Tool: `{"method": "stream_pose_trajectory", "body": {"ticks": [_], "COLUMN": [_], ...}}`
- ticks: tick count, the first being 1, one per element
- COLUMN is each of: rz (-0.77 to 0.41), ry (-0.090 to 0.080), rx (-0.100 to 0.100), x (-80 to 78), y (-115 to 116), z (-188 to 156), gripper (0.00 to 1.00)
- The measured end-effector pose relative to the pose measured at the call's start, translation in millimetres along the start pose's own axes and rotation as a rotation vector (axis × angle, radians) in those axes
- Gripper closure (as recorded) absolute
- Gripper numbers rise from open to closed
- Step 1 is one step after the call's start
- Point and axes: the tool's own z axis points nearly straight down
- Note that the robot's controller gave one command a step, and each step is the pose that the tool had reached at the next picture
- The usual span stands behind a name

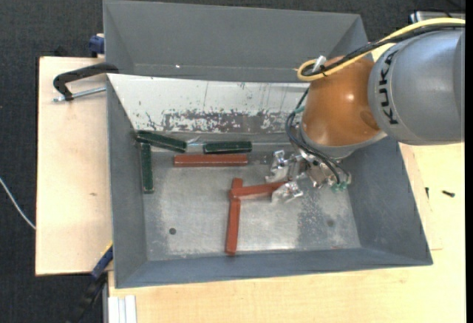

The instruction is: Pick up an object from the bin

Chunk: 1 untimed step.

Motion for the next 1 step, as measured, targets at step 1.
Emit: {"method": "stream_pose_trajectory", "body": {"ticks": [1], "rz": [-0.02], "ry": [-0.02], "rx": [0.004], "x": [1.7], "y": [-7.1], "z": [-168.0], "gripper": [1.0]}}
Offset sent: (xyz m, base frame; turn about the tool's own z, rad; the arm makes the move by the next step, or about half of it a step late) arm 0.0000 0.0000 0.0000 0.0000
